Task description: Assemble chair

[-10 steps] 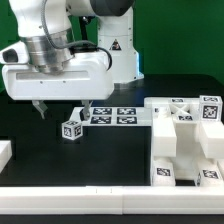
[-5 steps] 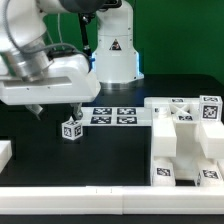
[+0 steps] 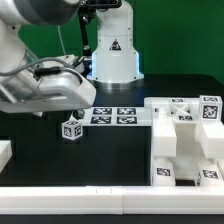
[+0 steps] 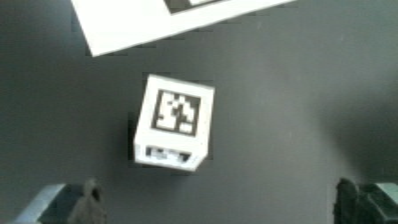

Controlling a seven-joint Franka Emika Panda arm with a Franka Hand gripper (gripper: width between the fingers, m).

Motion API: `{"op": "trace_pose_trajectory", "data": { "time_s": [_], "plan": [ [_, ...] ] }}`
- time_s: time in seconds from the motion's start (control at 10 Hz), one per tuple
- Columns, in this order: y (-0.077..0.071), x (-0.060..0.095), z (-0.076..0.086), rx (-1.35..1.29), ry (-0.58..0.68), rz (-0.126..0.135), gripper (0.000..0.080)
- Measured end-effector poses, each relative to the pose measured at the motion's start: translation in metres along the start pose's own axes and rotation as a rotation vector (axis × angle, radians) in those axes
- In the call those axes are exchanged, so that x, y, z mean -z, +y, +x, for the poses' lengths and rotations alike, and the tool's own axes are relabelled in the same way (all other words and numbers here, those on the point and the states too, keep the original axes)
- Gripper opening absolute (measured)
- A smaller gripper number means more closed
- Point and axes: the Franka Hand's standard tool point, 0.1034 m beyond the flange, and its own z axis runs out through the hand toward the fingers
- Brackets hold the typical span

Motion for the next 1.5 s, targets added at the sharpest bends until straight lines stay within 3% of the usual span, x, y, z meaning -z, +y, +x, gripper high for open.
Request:
{"op": "trace_pose_trajectory", "data": {
  "time_s": [0.1, 0.5, 0.7, 1.1, 1.2, 1.5],
  "plan": [
    [0.002, 0.001, 0.009, -0.021, -0.002, 0.022, 0.0649],
    [0.001, -0.001, 0.009, -0.015, -0.005, 0.017, 0.0649],
    [0.014, -0.015, 0.005, -0.139, -0.113, 0.057, 0.0649],
    [0.013, -0.019, 0.006, -0.137, -0.116, 0.055, 0.0649],
    [0.015, -0.03, 0.006, -0.163, -0.138, 0.076, 0.0649],
    [0.013, -0.055, 0.01, -0.16, -0.14, 0.055, 0.0649]
  ]
}}
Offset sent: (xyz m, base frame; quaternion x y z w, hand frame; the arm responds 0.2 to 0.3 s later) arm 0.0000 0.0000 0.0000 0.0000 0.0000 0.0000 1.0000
